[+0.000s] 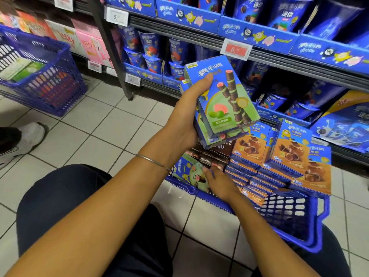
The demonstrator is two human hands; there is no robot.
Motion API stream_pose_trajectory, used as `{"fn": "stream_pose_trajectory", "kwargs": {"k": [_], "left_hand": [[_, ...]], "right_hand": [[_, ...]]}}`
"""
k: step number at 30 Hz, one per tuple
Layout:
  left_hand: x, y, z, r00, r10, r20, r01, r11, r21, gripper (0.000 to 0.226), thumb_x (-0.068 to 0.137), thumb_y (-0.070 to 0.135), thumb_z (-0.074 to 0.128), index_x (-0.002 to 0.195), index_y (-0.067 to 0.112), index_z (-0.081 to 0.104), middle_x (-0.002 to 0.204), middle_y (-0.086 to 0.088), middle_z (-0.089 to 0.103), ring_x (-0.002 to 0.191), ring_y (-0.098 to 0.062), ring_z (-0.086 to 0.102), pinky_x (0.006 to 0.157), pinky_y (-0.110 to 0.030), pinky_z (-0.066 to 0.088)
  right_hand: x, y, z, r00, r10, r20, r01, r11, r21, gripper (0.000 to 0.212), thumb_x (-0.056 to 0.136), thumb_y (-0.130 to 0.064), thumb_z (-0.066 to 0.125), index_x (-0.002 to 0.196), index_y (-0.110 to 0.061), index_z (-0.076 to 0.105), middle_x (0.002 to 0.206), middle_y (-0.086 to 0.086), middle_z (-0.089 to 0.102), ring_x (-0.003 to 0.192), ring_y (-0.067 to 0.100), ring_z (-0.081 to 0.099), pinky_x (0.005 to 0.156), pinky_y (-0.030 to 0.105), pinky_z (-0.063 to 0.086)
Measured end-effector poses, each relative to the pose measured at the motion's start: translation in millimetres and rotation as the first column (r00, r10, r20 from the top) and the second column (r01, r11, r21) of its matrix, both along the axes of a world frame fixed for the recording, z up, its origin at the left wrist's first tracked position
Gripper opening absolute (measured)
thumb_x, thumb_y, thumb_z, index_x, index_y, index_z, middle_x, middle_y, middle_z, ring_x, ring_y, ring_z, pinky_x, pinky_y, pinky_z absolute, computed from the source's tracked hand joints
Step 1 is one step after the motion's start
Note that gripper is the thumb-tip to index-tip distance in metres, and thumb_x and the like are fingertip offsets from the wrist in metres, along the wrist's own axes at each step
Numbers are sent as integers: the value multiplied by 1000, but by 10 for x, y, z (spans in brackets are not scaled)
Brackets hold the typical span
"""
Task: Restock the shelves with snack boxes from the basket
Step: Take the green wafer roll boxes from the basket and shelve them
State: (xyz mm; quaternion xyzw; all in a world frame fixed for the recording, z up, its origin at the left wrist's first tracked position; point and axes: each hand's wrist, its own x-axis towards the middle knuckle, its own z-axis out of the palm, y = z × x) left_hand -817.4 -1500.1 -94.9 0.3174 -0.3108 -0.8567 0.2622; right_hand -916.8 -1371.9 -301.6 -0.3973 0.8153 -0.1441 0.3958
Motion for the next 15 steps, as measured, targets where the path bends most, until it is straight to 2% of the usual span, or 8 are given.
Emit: {"fn": "stream_pose_trajectory", "kwargs": {"k": [2, 5, 8, 10, 12, 15], "left_hand": [[10, -3, 29, 1000, 3, -20, -3, 1000, -9, 48, 105, 38, 62, 144, 11, 64, 135, -17, 71, 122, -42, 69, 98, -58, 59], [28, -13, 71, 999, 6, -50, -7, 1000, -8, 47, 106, 37, 60, 143, 8, 63, 134, -18, 72, 121, -41, 70, 96, -56, 60], [60, -43, 104, 996, 3, -89, -3, 1000, -1, 41, 106, 38, 59, 135, 11, 69, 129, -15, 74, 115, -38, 72, 95, -55, 61], [89, -73, 131, 992, 2, -124, -2, 1000, -1, 35, 106, 39, 59, 125, 13, 73, 118, -13, 78, 107, -35, 73, 96, -54, 61], [118, -89, 161, 990, 3, -141, -3, 1000, 2, 34, 105, 40, 59, 121, 14, 73, 113, -12, 78, 107, -35, 72, 100, -57, 58], [143, -105, 195, 988, 14, -155, -15, 1000, -7, 38, 106, 42, 57, 127, 14, 70, 116, -12, 76, 109, -36, 71, 99, -57, 59]], "right_hand": [[-19, 39, 125, 999, -41, -14, 38, 990, -136, 48, 99, -68, 28, 108, -31, 57, 110, 6, 69, 104, 30, 64, 88, 44, 53], [-53, 88, 332, 992, -110, 67, 126, 937, -326, 47, 99, -66, 33, 89, -29, 59, 89, -4, 69, 88, 20, 66, 78, 40, 54], [-85, 141, 592, 962, -214, 171, 271, 834, -481, 51, 98, -66, 39, 83, -24, 63, 77, -12, 64, 74, 4, 59, 69, 27, 47], [-131, 163, 789, 940, -295, 173, 340, 763, -550, 57, 94, -71, 41, 86, -20, 66, 80, -10, 62, 74, 0, 57, 69, 26, 43], [-205, 175, 990, 897, -391, 205, 430, 665, -610, 58, 90, -72, 42, 87, -20, 67, 85, -6, 64, 80, 3, 59, 72, 33, 46], [-341, 147, 1319, 754, -531, 387, 639, 456, -619, 49, 93, -63, 46, 89, -19, 67, 97, 7, 72, 94, 27, 69, 79, 47, 58]]}}
